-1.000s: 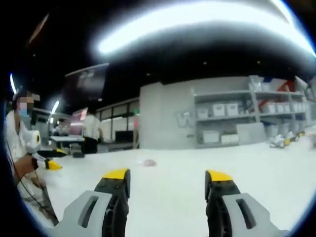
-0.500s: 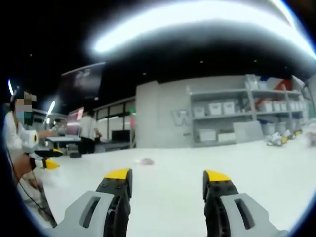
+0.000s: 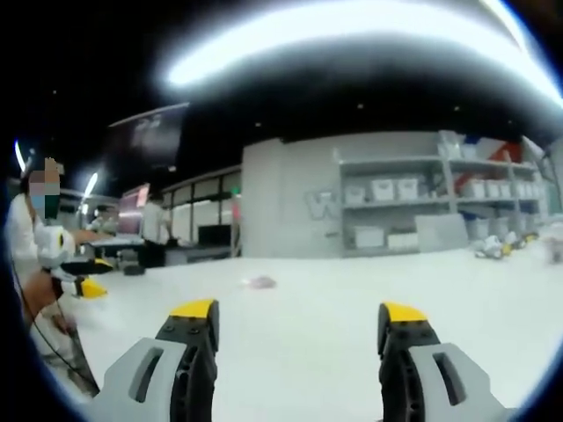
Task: Open the resealable bag by pulling the two sides of the seal apart until the entire bag opening is separated and visibly accessible.
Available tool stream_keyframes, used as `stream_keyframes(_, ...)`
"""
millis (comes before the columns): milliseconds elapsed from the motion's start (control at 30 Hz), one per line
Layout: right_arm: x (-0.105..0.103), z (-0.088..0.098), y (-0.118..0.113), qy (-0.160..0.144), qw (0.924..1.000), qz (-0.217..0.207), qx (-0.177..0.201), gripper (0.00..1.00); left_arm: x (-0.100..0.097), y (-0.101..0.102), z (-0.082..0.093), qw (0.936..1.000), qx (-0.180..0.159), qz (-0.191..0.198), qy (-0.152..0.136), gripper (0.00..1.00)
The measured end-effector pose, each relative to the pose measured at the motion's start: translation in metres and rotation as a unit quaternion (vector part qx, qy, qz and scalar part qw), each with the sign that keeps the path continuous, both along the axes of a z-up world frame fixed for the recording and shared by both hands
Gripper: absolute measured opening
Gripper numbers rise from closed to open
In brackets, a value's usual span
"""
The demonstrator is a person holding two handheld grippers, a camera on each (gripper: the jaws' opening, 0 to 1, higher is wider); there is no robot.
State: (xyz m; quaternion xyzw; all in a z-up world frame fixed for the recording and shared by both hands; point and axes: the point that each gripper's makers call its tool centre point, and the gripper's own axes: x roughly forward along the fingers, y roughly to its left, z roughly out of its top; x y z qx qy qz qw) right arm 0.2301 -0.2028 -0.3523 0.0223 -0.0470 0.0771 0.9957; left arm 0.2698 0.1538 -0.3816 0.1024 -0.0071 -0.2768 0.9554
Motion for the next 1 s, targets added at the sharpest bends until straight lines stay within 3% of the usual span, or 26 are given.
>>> stream_keyframes(1000, 0.006, 0.002, 0.015, 0.013, 0.9999, 0.004, 0.002, 0.74, 0.005, 0.011, -0.008, 0.9998, -0.015, 0.01, 0.008, 0.68)
